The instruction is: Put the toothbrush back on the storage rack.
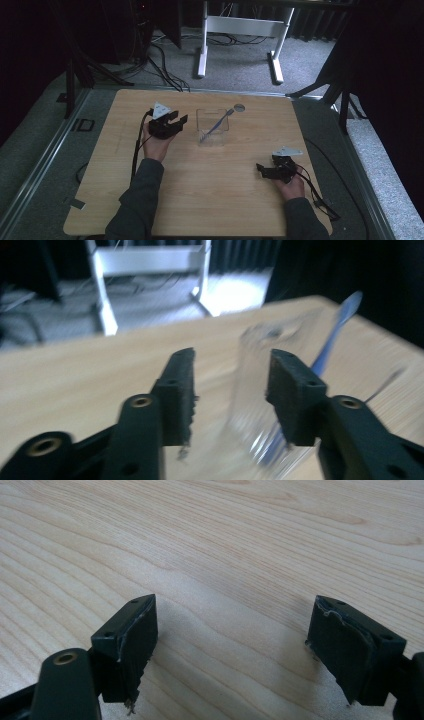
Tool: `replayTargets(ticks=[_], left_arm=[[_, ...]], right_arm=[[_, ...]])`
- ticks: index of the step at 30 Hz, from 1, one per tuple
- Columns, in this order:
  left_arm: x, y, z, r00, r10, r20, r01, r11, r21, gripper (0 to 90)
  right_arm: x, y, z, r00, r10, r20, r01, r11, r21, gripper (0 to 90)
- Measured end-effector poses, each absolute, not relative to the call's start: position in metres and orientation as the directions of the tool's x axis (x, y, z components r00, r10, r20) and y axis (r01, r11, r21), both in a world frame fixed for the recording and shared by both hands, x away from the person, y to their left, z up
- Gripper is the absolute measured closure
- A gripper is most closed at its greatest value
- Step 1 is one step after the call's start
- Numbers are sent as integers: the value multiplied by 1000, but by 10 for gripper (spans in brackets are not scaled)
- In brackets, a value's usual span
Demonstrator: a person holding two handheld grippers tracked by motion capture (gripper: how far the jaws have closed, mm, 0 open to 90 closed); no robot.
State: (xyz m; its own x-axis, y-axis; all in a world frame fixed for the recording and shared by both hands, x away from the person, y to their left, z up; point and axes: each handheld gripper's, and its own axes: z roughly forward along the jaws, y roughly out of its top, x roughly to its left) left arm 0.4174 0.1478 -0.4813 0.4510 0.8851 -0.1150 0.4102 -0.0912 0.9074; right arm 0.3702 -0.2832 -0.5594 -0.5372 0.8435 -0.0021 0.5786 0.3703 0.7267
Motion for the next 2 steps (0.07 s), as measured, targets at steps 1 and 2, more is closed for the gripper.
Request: replayTargets(ticks=[1, 2], left_arm=[[418, 152, -487, 439, 891, -119, 435, -95, 895, 477], [418, 156, -493, 424, 898, -116, 470, -108, 876, 477]], right_arm=[[370, -283, -559, -537, 844, -2, 579, 370, 726, 196], [370, -283, -559, -537, 844, -2, 579, 370, 726, 196]])
